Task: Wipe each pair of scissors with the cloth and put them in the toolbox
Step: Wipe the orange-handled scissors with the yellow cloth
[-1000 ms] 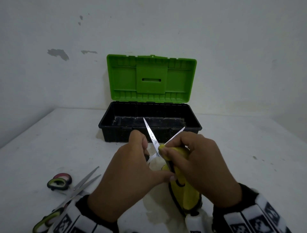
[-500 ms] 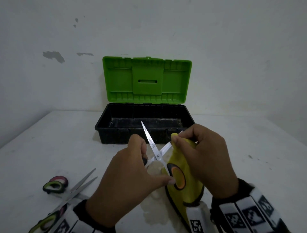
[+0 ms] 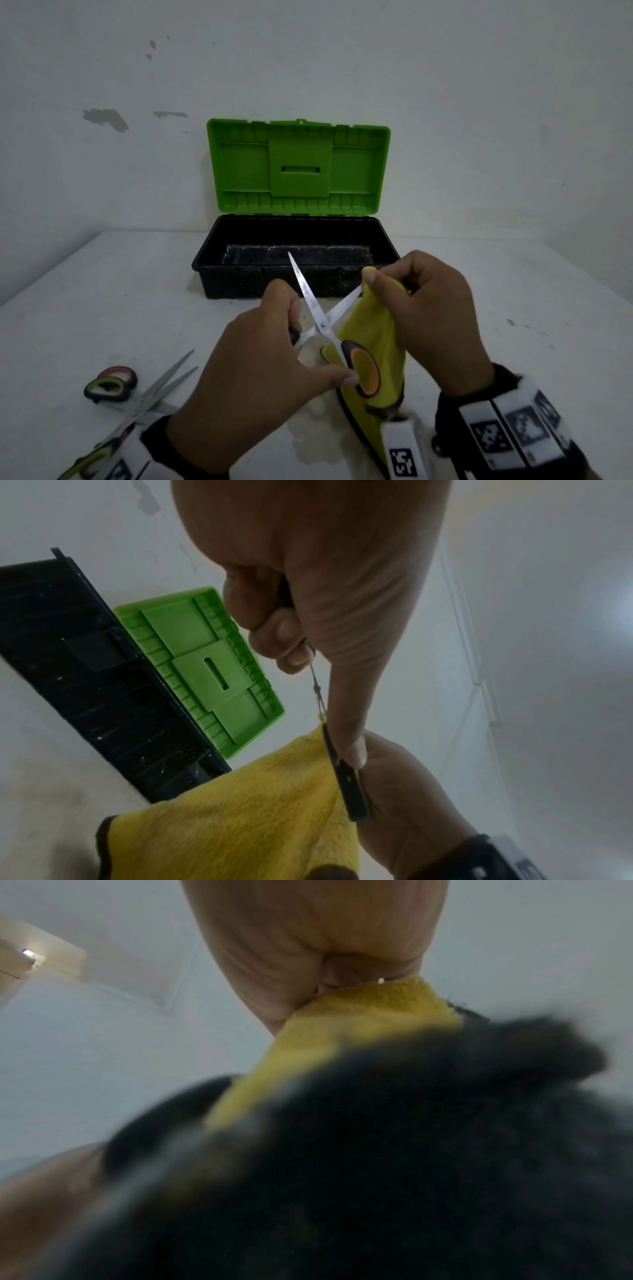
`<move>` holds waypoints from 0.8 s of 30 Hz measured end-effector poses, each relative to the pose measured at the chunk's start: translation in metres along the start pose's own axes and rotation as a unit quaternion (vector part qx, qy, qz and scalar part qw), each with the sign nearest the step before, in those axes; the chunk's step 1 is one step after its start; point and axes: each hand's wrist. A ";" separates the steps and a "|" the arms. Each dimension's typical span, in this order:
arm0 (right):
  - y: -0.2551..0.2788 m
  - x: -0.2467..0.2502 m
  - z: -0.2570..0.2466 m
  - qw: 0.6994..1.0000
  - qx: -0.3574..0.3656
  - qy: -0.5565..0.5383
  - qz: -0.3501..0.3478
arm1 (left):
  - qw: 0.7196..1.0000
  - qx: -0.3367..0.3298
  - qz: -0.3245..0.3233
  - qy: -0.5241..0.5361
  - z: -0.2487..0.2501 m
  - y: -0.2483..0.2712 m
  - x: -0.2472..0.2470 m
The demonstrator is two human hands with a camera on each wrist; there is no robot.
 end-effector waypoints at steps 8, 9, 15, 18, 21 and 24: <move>-0.007 0.008 0.015 0.994 -0.073 -0.074 0.010 | 0.999 0.016 -0.026 0.019 -0.011 -0.001 0.002; -0.007 0.011 0.018 0.992 -0.086 -0.087 0.012 | 0.999 0.015 -0.025 0.028 -0.014 -0.001 0.003; -0.007 0.027 0.031 0.991 -0.109 -0.080 0.006 | 0.990 0.017 -0.102 0.098 -0.032 -0.007 0.015; -0.008 0.035 0.036 0.992 -0.106 -0.063 0.008 | 0.981 0.041 -0.094 0.165 -0.035 -0.009 0.021; -0.011 0.040 0.039 0.993 -0.102 -0.055 0.010 | 0.967 0.080 -0.051 0.238 -0.034 -0.011 0.025; -0.015 0.044 0.039 0.995 -0.090 -0.044 0.011 | 0.943 0.114 -0.013 0.312 -0.034 -0.011 0.024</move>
Point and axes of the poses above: each hand's wrist, its own y-axis away from the middle knuckle, its own x-axis out of the back of the hand, z = x × y, and after that the axes turned 9 degrees about -x, right-handed
